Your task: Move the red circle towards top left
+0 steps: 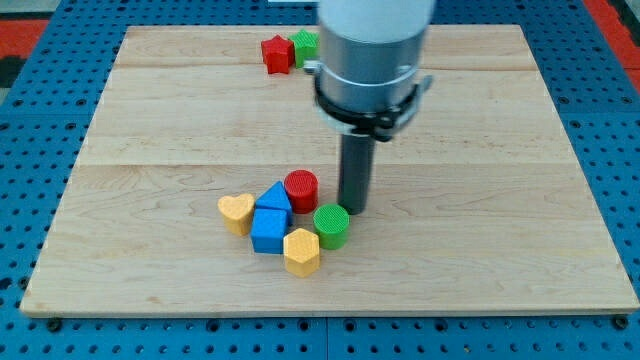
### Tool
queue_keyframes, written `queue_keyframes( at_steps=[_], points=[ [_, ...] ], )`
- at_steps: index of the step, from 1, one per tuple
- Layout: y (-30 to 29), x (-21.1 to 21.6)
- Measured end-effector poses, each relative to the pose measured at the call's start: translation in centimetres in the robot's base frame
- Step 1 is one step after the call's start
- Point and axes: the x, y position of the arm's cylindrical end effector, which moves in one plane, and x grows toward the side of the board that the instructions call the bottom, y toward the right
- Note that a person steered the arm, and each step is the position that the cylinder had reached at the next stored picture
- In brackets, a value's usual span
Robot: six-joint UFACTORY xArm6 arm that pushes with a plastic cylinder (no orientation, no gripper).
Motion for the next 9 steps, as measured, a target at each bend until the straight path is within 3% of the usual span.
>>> queue_keyframes(
  at_steps=[1,2,4,6,7,9],
  points=[
    [-4.0,-1.0],
    [-3.6,-1.1],
    [-10.3,-6.3],
    [-17.1,-5.8],
    [-21.7,-8.2],
    [-23.4,-18.2]
  ],
)
